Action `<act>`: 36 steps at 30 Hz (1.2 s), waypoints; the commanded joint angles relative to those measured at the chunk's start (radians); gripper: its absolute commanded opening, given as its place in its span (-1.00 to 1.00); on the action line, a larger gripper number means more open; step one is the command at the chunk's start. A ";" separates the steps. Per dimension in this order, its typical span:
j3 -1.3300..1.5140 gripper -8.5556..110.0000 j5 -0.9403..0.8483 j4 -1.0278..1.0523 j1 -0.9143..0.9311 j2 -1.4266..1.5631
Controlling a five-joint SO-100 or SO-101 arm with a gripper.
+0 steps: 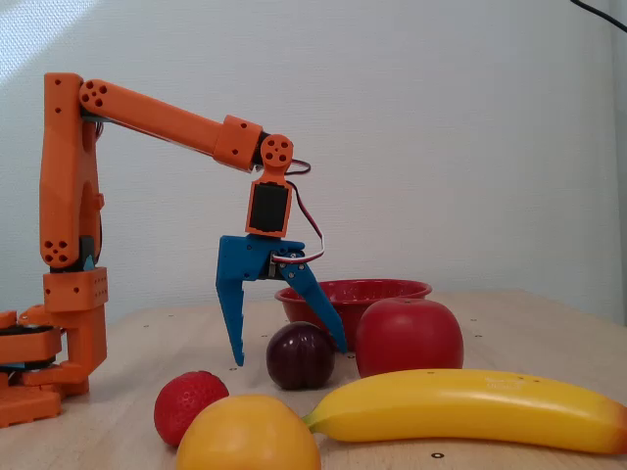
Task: Put the plum in the red bowl.
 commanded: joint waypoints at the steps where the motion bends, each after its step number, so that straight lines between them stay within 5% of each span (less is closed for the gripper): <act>1: -0.077 0.01 0.028 -0.023 0.028 0.031; 23: -0.069 -0.13 0.046 -0.067 0.014 0.020; 36: -0.071 -0.53 0.060 -0.074 -0.003 0.017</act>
